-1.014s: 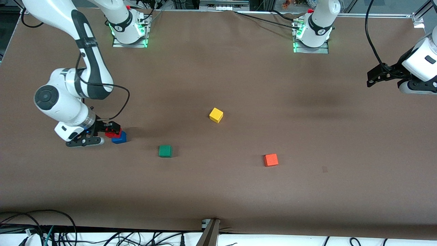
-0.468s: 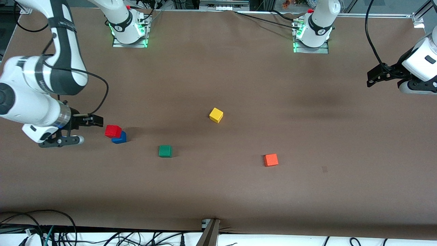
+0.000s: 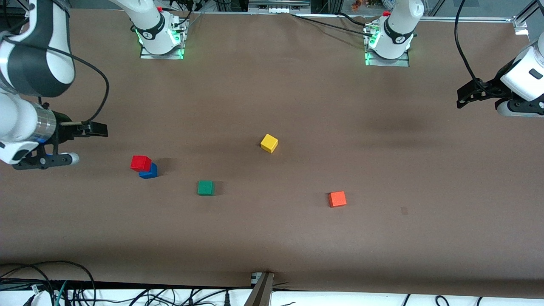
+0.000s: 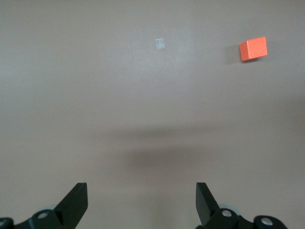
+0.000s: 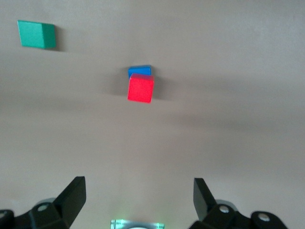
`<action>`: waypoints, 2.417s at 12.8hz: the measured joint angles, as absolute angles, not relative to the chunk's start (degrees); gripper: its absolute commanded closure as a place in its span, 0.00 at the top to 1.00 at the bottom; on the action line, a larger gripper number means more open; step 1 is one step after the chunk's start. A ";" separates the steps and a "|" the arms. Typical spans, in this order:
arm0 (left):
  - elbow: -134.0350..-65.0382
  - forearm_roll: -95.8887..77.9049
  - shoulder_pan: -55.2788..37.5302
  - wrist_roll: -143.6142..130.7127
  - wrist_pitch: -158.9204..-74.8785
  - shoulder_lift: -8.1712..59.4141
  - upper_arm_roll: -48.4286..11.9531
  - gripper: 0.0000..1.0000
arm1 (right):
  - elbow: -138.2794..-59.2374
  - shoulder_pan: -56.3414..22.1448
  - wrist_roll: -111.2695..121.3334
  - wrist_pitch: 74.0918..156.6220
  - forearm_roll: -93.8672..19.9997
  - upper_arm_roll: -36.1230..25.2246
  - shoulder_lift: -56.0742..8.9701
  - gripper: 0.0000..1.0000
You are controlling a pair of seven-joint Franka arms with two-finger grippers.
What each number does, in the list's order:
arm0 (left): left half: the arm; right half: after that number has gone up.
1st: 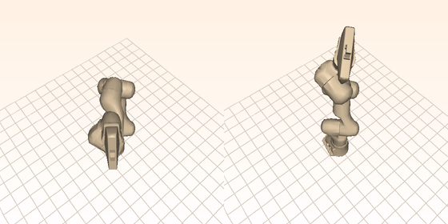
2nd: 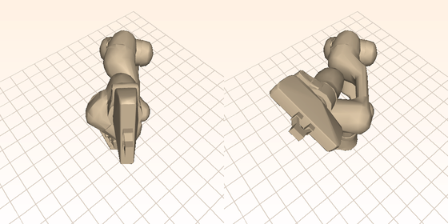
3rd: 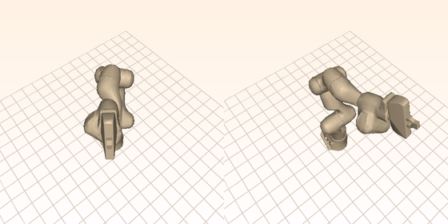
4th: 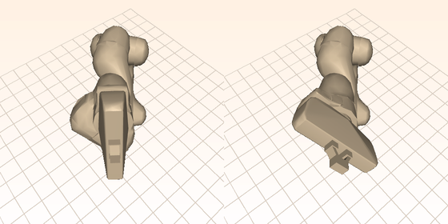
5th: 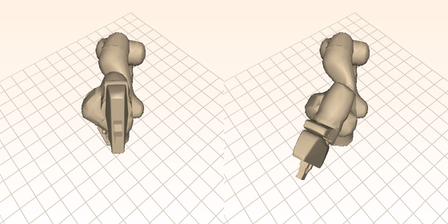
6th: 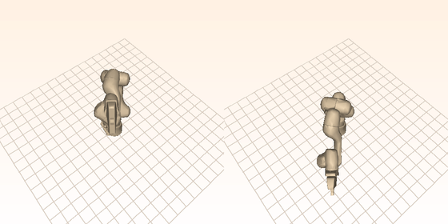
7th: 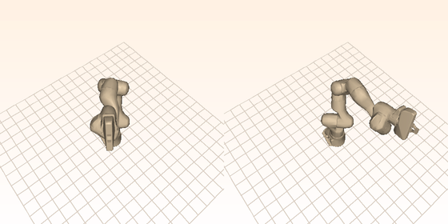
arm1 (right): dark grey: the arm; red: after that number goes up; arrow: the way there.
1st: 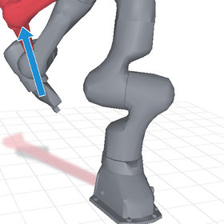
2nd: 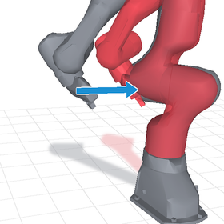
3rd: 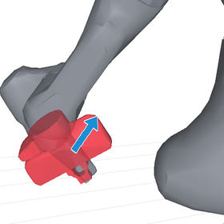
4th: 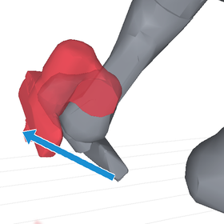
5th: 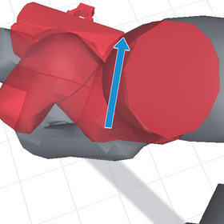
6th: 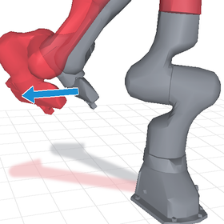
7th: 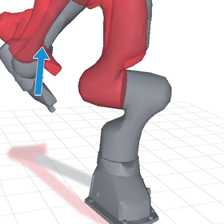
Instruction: Pass red block to right arm, stack on blue
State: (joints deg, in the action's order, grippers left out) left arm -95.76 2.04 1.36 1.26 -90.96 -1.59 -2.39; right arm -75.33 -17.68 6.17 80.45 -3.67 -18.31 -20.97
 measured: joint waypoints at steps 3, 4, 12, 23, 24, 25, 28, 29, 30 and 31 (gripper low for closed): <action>-95.76 2.04 1.36 1.26 -90.96 -1.59 -2.40 1.00 | -73.27 -17.43 5.95 76.17 -3.58 -18.75 -20.39 1.00; -95.75 2.04 1.35 1.26 -90.96 -1.59 -2.40 1.00 | -72.94 -17.28 5.84 75.50 -3.58 -18.74 -19.47 1.00; -95.64 2.04 1.35 1.26 -91.45 -1.56 -2.40 1.00 | -77.10 -6.17 4.49 73.09 1.63 -5.29 -9.34 1.00; -93.81 2.04 0.77 1.26 -92.19 0.04 -2.72 1.00 | -83.74 -1.73 2.78 72.60 1.63 -1.28 -0.69 1.00; -93.78 2.04 0.77 1.26 -92.19 0.05 -2.72 1.00 | -83.80 -1.73 2.18 72.05 1.63 -1.25 -0.61 1.00; -93.74 2.04 0.77 1.26 -92.19 0.05 -2.74 1.00 | -83.85 -1.72 2.05 71.71 1.63 -1.20 -0.58 1.00; -93.70 2.04 0.77 1.26 -92.19 0.07 -2.80 1.00 | -84.01 -1.72 2.05 71.65 1.64 -0.67 -0.76 1.00; -93.69 2.04 0.77 1.26 -92.19 0.09 -2.80 1.00 | -84.01 -1.72 2.05 71.67 1.64 -0.66 -0.92 1.00; -93.68 2.04 0.77 1.26 -92.19 0.10 -2.80 1.00 | -84.02 -1.72 2.06 71.68 1.65 -0.66 -1.08 1.00; -93.67 2.04 0.77 1.26 -92.19 0.11 -2.80 1.00 | -84.02 -1.72 2.05 71.68 1.67 -0.66 -1.22 1.00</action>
